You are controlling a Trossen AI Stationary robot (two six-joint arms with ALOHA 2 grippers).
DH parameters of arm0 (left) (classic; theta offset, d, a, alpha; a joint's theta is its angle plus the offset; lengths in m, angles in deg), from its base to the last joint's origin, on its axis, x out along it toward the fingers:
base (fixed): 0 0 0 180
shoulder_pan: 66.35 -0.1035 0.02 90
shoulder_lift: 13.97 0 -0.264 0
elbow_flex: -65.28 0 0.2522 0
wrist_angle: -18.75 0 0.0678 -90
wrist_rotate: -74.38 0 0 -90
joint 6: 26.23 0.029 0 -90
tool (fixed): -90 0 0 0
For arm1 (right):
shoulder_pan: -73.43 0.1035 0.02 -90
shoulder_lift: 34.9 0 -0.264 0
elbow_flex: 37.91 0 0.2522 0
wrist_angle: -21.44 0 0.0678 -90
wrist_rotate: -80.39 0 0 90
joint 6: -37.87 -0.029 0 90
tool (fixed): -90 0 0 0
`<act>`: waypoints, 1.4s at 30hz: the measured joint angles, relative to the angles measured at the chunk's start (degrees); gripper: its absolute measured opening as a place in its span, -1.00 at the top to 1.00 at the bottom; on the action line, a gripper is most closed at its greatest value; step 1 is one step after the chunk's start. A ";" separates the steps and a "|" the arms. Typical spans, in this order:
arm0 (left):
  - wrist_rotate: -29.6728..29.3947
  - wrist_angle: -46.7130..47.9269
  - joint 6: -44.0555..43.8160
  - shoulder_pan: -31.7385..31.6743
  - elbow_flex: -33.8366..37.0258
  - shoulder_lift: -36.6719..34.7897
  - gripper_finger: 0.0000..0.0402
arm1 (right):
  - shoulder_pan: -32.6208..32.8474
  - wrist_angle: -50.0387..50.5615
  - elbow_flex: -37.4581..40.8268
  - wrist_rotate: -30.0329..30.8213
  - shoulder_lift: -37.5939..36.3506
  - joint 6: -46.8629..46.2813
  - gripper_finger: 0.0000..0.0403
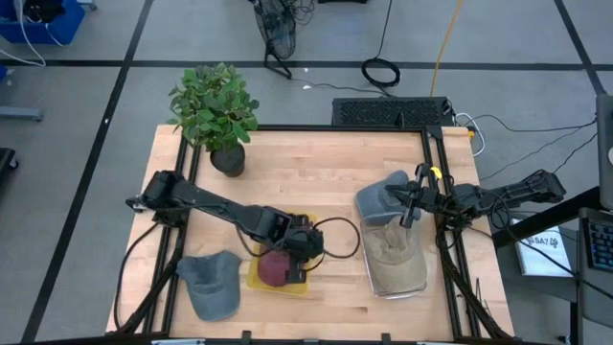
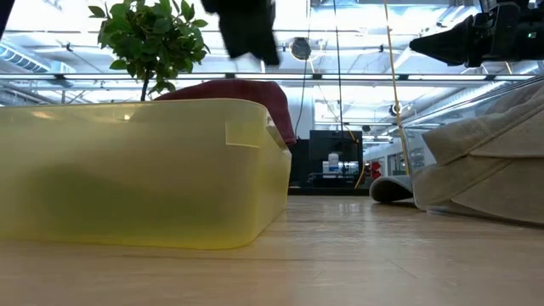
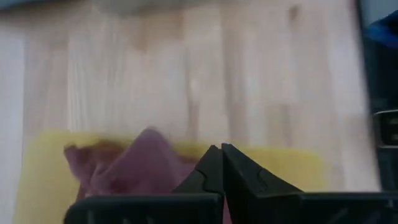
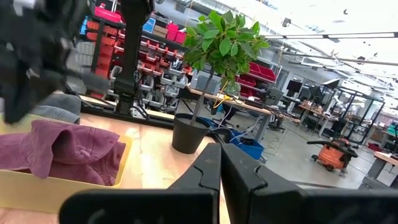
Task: Pick & Place hat
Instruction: Put the red cap into the yellow bin, then put the top blue cap into the yellow bin
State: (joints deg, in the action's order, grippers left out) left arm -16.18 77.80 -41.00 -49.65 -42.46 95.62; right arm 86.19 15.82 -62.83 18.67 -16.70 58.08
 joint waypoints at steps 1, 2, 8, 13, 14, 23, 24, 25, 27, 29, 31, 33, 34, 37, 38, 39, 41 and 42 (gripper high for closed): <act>0.08 1.01 -0.78 -0.50 0.13 0.51 0.97 | -0.02 -0.01 0.00 0.00 0.00 0.00 1.00; 0.07 1.35 -1.61 -1.10 0.37 1.16 0.96 | 0.00 -0.01 0.00 0.00 0.00 0.00 1.00; -0.36 1.60 -5.12 -4.22 3.19 2.66 0.98 | 0.00 0.01 0.02 0.00 0.03 0.01 1.00; 1.17 0.77 -7.13 -5.57 5.50 2.61 0.95 | 0.00 0.10 0.02 0.02 0.31 0.02 1.00; 1.33 1.06 -7.65 -5.72 5.88 2.61 0.96 | 0.00 0.01 0.02 0.02 0.35 0.02 1.00; 1.99 -0.14 -11.96 -5.87 10.18 2.63 0.97 | 0.00 -0.03 0.02 0.02 0.35 0.02 1.00; 1.98 -0.39 -12.08 -5.87 10.72 2.62 0.98 | 0.00 -0.01 0.02 0.02 0.35 0.02 1.00; 2.01 -0.68 -12.39 -5.87 11.30 2.62 0.98 | 0.00 -0.01 0.02 0.02 0.35 0.02 1.00; 2.02 -1.61 -12.70 -5.87 12.23 2.63 0.97 | 0.00 -0.02 0.02 0.02 0.35 0.02 1.00; 2.06 -2.61 -12.71 -5.87 12.43 2.60 0.93 | 0.00 -0.01 0.02 0.02 0.35 0.02 1.00; 2.06 -2.74 -11.53 -5.78 11.83 2.39 0.90 | -0.02 -0.01 0.02 0.02 0.35 0.02 1.00; 2.06 -2.98 -10.58 -5.42 10.50 2.25 0.88 | -0.01 -0.01 0.02 0.02 0.35 0.02 1.00; 2.06 -3.10 -10.15 -5.18 9.81 2.02 0.87 | 0.00 -0.01 0.02 0.02 0.35 0.02 1.00; 2.08 -2.88 -8.89 -4.45 6.83 1.58 0.83 | 0.00 -0.01 0.02 0.01 0.35 0.02 1.00; 2.11 -2.39 -8.19 -4.16 5.48 1.58 0.81 | -0.02 -0.01 0.02 0.00 0.37 0.00 1.00; 2.18 -1.33 -7.29 -3.98 3.98 1.58 0.80 | 0.00 -0.01 0.02 0.02 0.37 0.00 1.00; 2.19 2.52 -5.87 -3.65 0.74 1.58 0.77 | 0.00 -0.01 0.02 0.00 0.37 0.00 1.00; 2.06 4.44 -5.51 -3.52 -0.91 1.57 0.76 | 0.00 -0.01 0.02 0.02 0.37 0.00 1.00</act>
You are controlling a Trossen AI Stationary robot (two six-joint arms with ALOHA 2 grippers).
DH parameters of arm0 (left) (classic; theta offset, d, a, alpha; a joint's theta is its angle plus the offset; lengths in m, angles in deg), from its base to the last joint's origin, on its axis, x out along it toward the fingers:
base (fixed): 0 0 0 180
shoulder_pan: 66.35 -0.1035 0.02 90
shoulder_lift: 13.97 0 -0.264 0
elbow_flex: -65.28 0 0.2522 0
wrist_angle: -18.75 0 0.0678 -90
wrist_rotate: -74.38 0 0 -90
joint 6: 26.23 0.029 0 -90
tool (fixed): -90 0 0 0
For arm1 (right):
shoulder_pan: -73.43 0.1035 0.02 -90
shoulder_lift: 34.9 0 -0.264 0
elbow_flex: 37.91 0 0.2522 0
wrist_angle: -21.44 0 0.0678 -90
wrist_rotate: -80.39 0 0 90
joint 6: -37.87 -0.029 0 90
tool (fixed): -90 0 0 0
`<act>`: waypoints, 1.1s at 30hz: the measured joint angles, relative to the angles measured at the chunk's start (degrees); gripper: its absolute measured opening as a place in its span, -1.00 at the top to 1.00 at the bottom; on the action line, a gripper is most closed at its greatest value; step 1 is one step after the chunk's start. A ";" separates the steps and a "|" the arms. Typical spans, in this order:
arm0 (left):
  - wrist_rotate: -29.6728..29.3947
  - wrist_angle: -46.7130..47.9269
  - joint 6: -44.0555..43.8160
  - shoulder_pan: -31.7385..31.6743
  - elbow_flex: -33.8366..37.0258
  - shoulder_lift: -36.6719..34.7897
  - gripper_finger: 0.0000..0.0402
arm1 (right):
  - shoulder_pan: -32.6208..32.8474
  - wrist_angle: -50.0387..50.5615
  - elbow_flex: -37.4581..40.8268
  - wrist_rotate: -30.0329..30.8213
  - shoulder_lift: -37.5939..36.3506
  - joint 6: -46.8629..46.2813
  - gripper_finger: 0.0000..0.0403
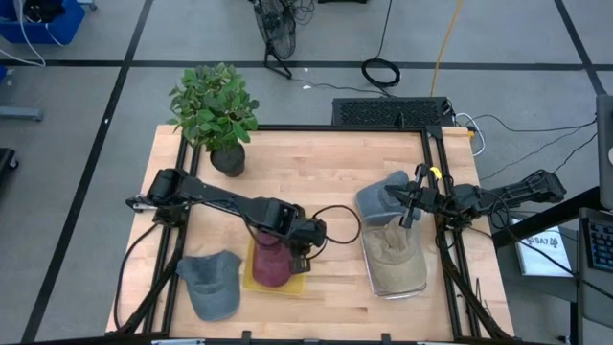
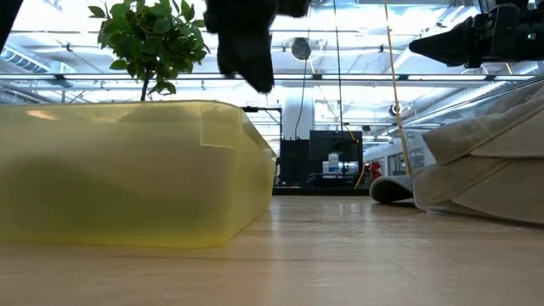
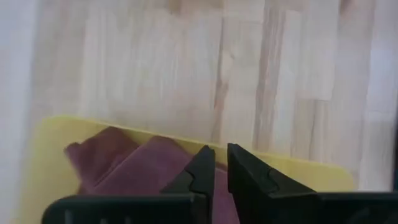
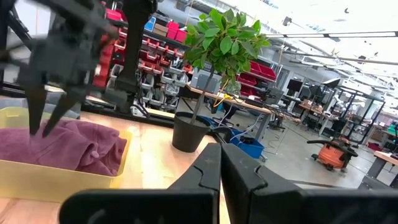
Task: Pick & Place hat
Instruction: Put the top blue cap into the yellow bin
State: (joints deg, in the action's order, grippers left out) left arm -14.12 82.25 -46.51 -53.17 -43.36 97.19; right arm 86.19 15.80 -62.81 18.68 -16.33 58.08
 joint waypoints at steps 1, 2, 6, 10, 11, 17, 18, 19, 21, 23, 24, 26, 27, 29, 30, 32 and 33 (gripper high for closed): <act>-0.46 2.43 0.59 0.12 -1.66 -0.01 0.75 | -0.02 -0.02 0.00 0.00 0.00 0.00 1.00; -1.72 4.87 1.42 0.45 -2.92 -0.35 0.75 | -0.01 0.00 0.00 -0.01 0.00 0.00 1.00; -12.41 8.65 4.89 2.17 -5.24 -5.67 0.75 | 0.00 0.43 0.00 -0.01 0.00 -0.97 1.00; -23.39 9.35 5.62 2.25 -2.91 -15.73 0.75 | -0.02 0.50 0.00 -0.02 0.04 -1.09 1.00; -26.50 9.17 5.63 2.20 -1.51 -18.51 0.75 | 0.00 0.50 0.00 -0.02 0.04 -1.09 1.00; -37.44 6.12 2.40 0.94 16.31 -37.65 0.75 | -0.01 0.67 0.00 -0.02 0.07 -0.90 1.00; -36.96 3.33 3.02 1.02 20.75 -40.92 0.75 | 0.00 0.76 0.00 -0.02 0.07 -0.75 1.00; -35.53 -0.63 4.47 1.58 25.65 -44.22 0.75 | 0.00 0.83 0.00 -0.02 0.07 -0.65 1.00; -29.31 -9.00 9.71 3.05 34.75 -50.34 0.75 | -0.02 0.85 0.00 -0.02 0.07 -0.65 1.00; -23.69 -17.77 15.96 3.69 42.66 -55.67 0.75 | -0.01 0.83 0.00 -0.02 0.07 -0.86 1.00; -22.78 -22.59 18.86 3.63 46.04 -57.97 0.75 | 0.00 0.83 0.00 -0.02 0.07 -0.91 1.00; -22.78 -32.70 24.46 2.71 52.16 -61.73 0.75 | 0.00 0.55 0.00 -0.02 0.07 -0.87 1.00; -22.43 -38.41 27.17 2.13 54.90 -62.98 0.75 | -0.02 0.32 0.00 -0.02 0.07 -0.79 1.00; -19.90 -50.66 31.57 1.02 61.13 -64.87 0.75 | 0.00 -0.21 0.00 -0.04 0.07 -0.61 1.00; -18.38 -56.63 33.71 0.48 64.52 -65.24 0.75 | -0.02 -0.47 0.00 -0.02 0.07 -0.59 1.00; -16.21 -66.67 37.95 -0.56 70.65 -65.15 0.75 | -0.02 -0.80 0.00 -0.02 0.09 -0.65 1.00; -16.06 -70.29 39.37 -1.15 73.34 -65.12 0.75 | -0.02 -1.04 0.00 -0.03 0.29 -0.68 1.00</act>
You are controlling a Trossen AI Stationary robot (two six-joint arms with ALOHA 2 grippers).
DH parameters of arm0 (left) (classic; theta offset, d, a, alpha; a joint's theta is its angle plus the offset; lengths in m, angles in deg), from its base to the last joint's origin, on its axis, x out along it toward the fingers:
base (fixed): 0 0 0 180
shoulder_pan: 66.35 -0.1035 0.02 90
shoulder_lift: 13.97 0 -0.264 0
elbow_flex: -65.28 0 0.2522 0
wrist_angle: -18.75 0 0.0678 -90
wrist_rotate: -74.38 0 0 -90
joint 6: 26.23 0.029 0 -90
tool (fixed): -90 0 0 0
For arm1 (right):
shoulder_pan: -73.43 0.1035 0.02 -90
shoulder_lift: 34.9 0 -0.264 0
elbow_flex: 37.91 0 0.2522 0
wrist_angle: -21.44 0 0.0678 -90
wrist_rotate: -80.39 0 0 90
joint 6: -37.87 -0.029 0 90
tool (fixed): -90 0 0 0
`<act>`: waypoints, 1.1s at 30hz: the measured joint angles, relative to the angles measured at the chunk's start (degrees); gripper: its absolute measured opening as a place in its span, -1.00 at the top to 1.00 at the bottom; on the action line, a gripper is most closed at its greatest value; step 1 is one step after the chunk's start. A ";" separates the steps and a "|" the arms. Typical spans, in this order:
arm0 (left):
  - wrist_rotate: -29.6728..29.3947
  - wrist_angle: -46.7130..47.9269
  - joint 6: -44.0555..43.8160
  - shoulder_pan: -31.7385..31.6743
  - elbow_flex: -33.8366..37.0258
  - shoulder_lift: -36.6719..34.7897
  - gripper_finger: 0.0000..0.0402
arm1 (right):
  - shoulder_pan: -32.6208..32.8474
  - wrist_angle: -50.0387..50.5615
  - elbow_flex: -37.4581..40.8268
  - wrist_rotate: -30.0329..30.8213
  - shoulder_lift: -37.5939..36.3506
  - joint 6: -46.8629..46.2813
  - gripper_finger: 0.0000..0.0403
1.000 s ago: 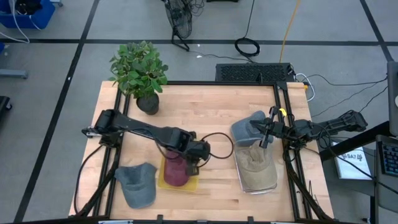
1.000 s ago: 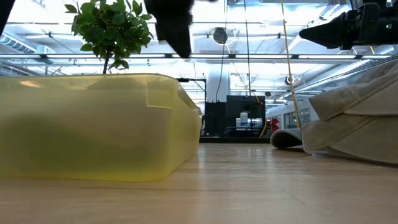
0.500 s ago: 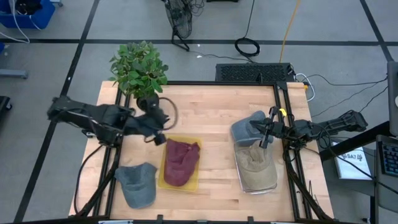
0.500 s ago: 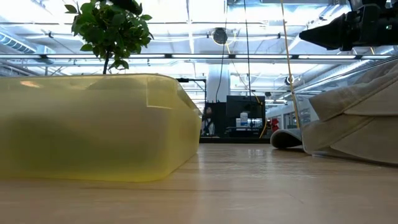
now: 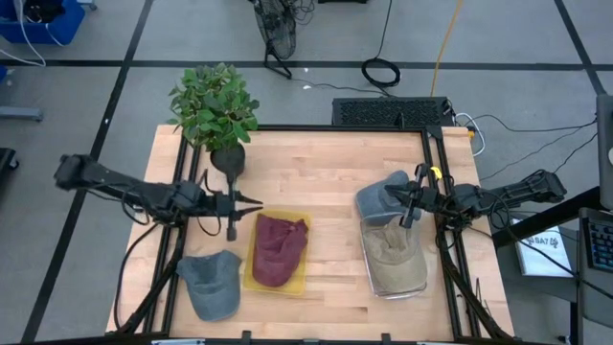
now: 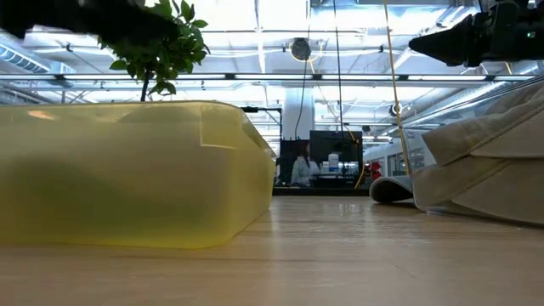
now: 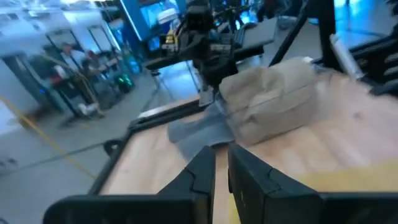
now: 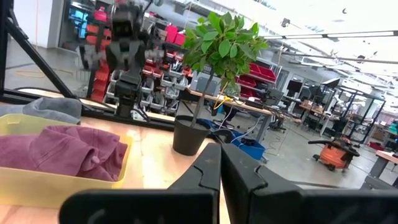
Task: Pick & Place hat
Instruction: Put the top blue cap into the yellow bin
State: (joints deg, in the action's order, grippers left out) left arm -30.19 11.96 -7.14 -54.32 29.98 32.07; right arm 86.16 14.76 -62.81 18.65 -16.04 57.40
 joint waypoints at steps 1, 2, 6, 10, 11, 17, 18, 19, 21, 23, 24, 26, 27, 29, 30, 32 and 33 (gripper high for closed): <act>-0.06 -3.21 0.67 -0.80 2.17 -0.02 0.75 | 0.00 -0.34 0.00 0.01 0.17 0.06 1.00; -0.36 -7.20 0.76 -1.69 4.20 -0.01 0.75 | 0.00 -0.66 0.00 0.02 0.33 0.83 1.00; 0.15 -18.40 0.75 -4.98 9.50 -1.53 0.75 | 0.00 -4.75 0.00 0.03 1.04 8.37 1.00; 4.88 -18.48 1.42 -8.45 12.68 -3.38 0.75 | 0.00 -5.75 0.00 0.03 1.88 9.66 1.00; 5.89 -18.58 1.40 -9.32 13.21 -3.60 0.75 | 0.00 -5.44 0.00 0.05 2.14 9.56 1.00; 6.62 -18.70 -1.78 -12.08 13.83 -3.80 0.75 | 0.00 -5.91 0.00 0.10 3.78 6.24 1.00; 6.62 -18.82 -1.86 -12.09 13.83 -3.80 0.75 | 0.00 -5.92 0.00 0.10 4.09 5.41 1.00; 6.63 -18.93 -1.86 -12.10 13.83 -3.80 0.75 | 0.00 -5.91 0.00 0.13 4.45 4.66 1.00; 6.64 -18.97 -1.86 -12.06 13.83 -3.80 0.75 | 0.00 -5.94 0.00 0.14 5.27 3.66 1.00; 6.64 -18.97 -1.86 -12.06 13.83 -3.80 0.75 | 0.00 -6.65 0.00 0.31 5.87 3.47 1.00; 6.64 -18.99 -1.87 -12.06 13.83 -3.80 0.75 | -0.03 -7.60 0.00 0.60 6.00 2.14 1.00; 6.64 -19.04 -2.75 -12.06 13.83 -3.80 0.75 | -0.04 -7.55 -1.39 4.36 6.27 1.00 1.00; 6.64 -19.04 -2.94 -12.06 13.83 -3.80 0.75 | -0.05 -5.87 -3.29 7.26 6.57 1.13 1.00; 6.64 -19.04 -2.77 -12.06 13.83 -3.80 0.75 | -0.36 1.88 -8.58 12.90 7.59 1.82 1.00; 6.62 -19.04 -2.65 -12.06 13.83 -3.80 0.75 | -0.73 6.57 -11.88 15.25 8.59 1.72 1.00; 6.27 -19.08 -2.30 -12.06 13.83 -3.80 0.75 | -2.10 17.11 -19.35 16.45 11.34 -0.43 1.00; 5.87 -19.11 -2.30 -12.06 13.83 -3.80 0.75 | -2.88 22.75 -23.20 16.46 12.97 -2.54 1.00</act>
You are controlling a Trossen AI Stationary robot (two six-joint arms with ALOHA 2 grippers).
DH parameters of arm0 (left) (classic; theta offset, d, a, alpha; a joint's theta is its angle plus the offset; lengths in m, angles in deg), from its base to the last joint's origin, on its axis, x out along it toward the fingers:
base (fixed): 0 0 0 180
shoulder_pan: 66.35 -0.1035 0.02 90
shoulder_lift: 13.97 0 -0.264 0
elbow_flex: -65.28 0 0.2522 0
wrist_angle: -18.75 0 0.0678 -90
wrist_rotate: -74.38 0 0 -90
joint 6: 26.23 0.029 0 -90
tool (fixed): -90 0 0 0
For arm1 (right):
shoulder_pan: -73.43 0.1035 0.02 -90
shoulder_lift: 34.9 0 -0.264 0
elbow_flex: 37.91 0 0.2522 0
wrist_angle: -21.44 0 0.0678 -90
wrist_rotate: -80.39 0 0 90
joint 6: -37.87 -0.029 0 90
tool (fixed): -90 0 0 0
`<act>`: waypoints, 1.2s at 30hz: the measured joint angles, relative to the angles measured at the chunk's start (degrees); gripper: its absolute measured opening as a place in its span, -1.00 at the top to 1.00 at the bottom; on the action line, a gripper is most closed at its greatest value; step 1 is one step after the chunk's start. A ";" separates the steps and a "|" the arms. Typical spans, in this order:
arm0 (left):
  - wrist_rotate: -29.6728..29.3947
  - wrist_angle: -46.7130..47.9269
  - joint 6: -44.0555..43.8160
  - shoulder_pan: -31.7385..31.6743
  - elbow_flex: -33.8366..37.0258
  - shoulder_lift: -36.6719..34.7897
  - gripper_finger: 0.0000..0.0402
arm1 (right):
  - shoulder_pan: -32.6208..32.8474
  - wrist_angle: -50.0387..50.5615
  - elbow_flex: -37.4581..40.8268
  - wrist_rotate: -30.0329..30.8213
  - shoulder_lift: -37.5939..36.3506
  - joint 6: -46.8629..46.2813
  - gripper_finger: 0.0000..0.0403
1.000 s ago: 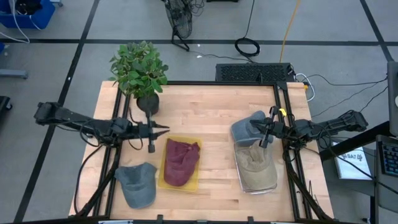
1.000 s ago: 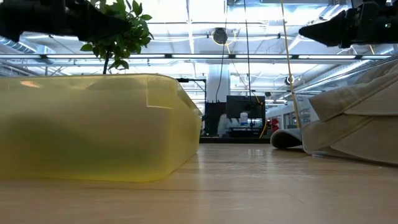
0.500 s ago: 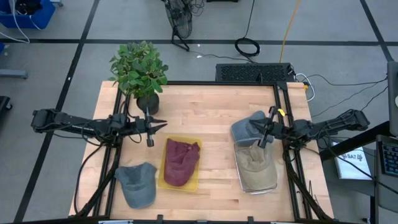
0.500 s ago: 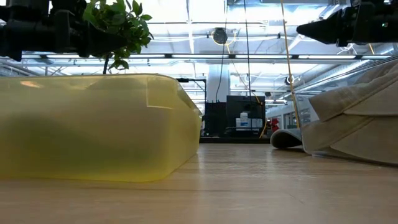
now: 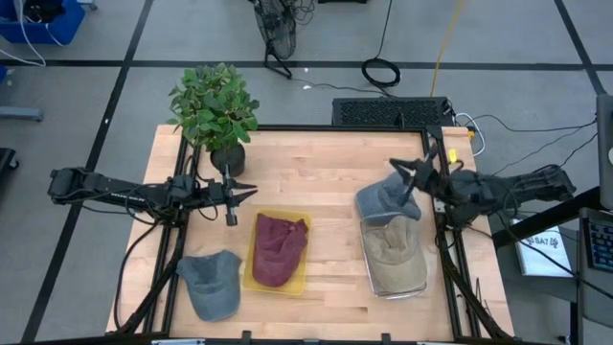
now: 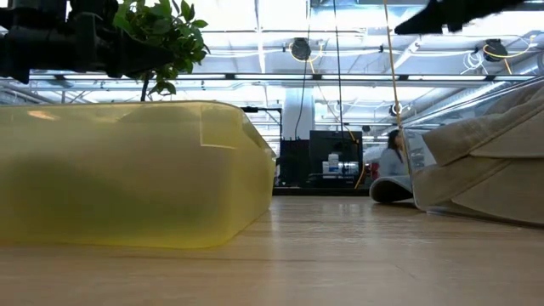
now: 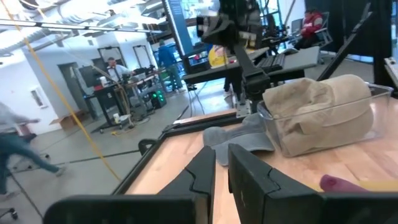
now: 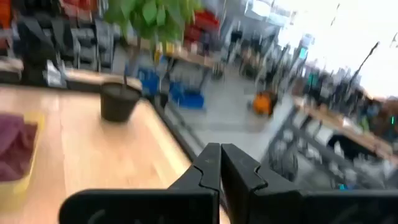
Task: Pick & Place hat
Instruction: Put the top blue cap into the yellow bin
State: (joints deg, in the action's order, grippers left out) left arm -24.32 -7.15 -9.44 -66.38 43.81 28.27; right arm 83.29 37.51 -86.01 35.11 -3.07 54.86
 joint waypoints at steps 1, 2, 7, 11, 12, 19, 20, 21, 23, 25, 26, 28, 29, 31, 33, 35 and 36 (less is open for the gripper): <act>-0.43 -0.03 0.00 0.00 0.00 0.00 0.75 | -0.91 5.80 -4.16 -0.48 1.77 -2.73 1.00; -0.67 -0.02 -0.01 0.00 0.00 0.00 0.75 | -2.07 11.21 -7.98 -2.20 3.66 -5.50 1.00; -0.76 0.01 -0.02 0.00 0.00 0.00 0.75 | -12.02 40.07 -24.77 -16.90 16.22 -17.60 1.00; -0.77 0.88 -0.68 0.00 0.00 0.00 0.75 | -22.02 52.02 -32.39 -24.27 27.57 -18.37 1.00; -0.78 1.05 -1.11 0.00 0.01 0.00 0.75 | -24.75 53.88 -34.31 -25.65 30.38 -17.06 1.00; -0.78 1.99 -1.69 0.00 0.00 0.00 0.75 | -40.30 60.04 -42.26 -45.69 45.22 3.18 1.00; -0.79 2.26 -1.48 0.00 0.00 0.00 0.75 | -41.62 60.54 -42.42 -46.82 46.19 6.71 1.00; -0.78 2.56 -1.17 0.00 0.00 0.00 0.75 | -42.86 61.28 -42.43 -47.48 46.99 10.10 1.00; -0.80 2.75 -0.02 0.00 0.00 0.02 0.75 | -45.19 63.01 -42.03 -47.72 48.19 14.15 1.00; -0.80 2.85 0.40 0.00 0.00 0.00 0.75 | -46.90 65.78 -41.52 -47.73 48.88 14.58 1.00; -0.80 3.21 0.46 0.00 0.00 0.00 0.75 | -47.46 67.10 -41.28 -47.53 49.08 13.30 1.00; -0.80 4.28 0.44 0.00 0.00 0.02 0.75 | -48.10 67.05 -41.01 -46.38 49.23 9.84 1.00; -0.80 4.78 0.44 0.00 0.00 0.00 0.75 | -48.15 66.32 -40.81 -45.66 49.23 8.09 1.00; -0.80 5.60 0.42 0.00 0.00 0.01 0.75 | -48.04 65.92 -40.13 -44.97 49.10 6.44 1.00; -0.81 6.10 0.42 0.00 0.00 0.01 0.75 | -47.52 66.71 -38.85 -45.20 48.52 6.66 0.99; -0.82 6.15 0.22 0.00 0.00 0.02 0.75 | -46.68 66.92 -37.15 -45.39 47.79 7.04 0.96; -0.80 6.13 -0.11 0.00 0.00 0.02 0.75 | -46.42 66.72 -36.25 -45.51 47.52 7.70 0.93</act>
State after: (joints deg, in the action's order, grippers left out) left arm -25.12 -1.02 -9.55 -66.38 43.81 28.29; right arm 36.87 104.23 -122.26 -10.40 44.45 62.56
